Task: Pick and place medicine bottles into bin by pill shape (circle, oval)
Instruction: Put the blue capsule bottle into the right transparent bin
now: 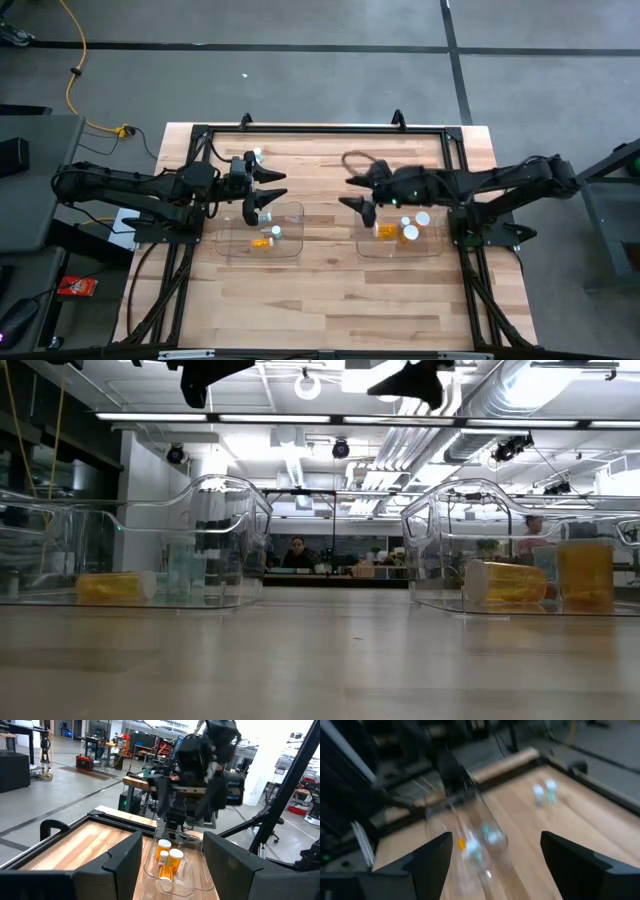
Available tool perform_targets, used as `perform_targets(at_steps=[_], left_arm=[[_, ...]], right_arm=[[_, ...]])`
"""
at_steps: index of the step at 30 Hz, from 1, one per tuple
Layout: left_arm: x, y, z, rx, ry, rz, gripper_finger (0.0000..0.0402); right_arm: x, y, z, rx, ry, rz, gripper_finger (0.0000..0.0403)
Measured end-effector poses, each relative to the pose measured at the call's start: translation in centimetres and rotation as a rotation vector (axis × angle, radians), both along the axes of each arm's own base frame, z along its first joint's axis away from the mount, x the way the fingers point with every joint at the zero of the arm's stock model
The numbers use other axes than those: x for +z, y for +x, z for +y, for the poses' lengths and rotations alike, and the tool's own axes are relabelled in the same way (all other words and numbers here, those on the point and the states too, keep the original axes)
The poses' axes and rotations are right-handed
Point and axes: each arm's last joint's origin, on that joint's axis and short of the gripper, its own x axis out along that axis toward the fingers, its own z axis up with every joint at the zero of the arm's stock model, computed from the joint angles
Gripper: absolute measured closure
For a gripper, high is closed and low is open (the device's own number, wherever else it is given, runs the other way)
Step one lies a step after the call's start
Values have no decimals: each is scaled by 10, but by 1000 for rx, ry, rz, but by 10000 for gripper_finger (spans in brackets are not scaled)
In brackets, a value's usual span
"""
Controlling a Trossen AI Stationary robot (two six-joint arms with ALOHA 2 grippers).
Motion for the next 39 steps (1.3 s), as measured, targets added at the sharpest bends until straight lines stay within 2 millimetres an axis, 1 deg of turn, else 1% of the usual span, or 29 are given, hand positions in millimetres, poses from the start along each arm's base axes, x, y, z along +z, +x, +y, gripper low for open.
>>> perform_targets(at_steps=[3,6,10,18,28,30,32,35,39], left_arm=[[0,0,0,-1,0,0,202],[0,0,0,-2,0,0,202],[1,0,0,-2,0,-7,202],[1,0,0,-2,1,-7,202],[0,0,0,3,15,1,202],[-2,0,2,54,24,24,202],[-3,-3,7,176,2,82,202],[-1,-10,20,345,-60,199,202],[-14,-23,37,470,-194,381,202]], right_arm=[[-2,8,-15,37,-20,-128,108],[-10,13,-27,56,-25,-237,108],[-16,17,-35,111,-25,-357,108],[-17,18,-34,159,-96,-369,108],[-17,18,-34,140,-88,-366,108],[-18,18,-34,136,-76,-363,107],[-18,18,-34,135,-72,-363,107],[-18,18,-34,134,-70,-364,107],[-18,19,-34,130,-43,-358,107]])
